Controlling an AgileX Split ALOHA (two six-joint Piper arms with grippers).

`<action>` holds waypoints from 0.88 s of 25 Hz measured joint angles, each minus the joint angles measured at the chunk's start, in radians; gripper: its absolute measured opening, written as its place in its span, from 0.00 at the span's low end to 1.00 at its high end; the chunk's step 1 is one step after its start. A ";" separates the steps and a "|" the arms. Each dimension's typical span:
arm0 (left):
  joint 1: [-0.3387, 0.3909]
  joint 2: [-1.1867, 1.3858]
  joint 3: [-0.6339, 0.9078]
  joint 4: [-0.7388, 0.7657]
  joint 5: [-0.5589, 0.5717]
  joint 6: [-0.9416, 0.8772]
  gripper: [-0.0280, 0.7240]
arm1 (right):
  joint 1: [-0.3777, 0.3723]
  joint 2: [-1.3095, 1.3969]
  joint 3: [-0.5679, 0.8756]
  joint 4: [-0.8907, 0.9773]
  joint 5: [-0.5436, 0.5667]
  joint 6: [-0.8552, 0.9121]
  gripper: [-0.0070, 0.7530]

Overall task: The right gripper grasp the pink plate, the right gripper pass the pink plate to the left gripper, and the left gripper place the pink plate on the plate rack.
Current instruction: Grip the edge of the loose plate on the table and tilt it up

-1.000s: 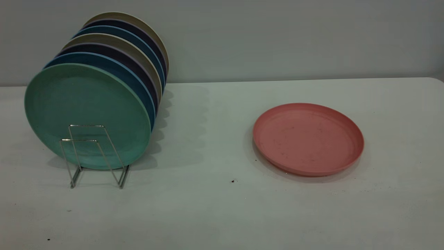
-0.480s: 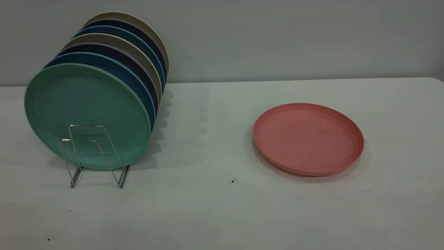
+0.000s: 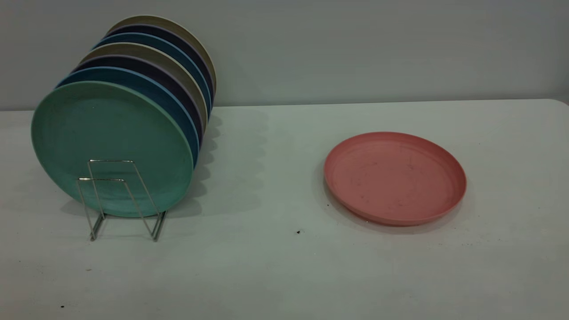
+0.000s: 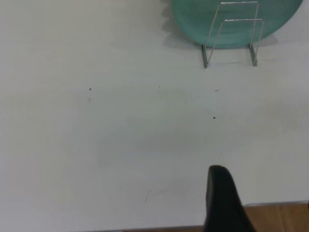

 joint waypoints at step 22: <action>0.000 0.208 -0.087 -0.001 -0.142 -0.002 0.86 | 0.000 0.224 -0.069 0.103 -0.113 0.112 0.72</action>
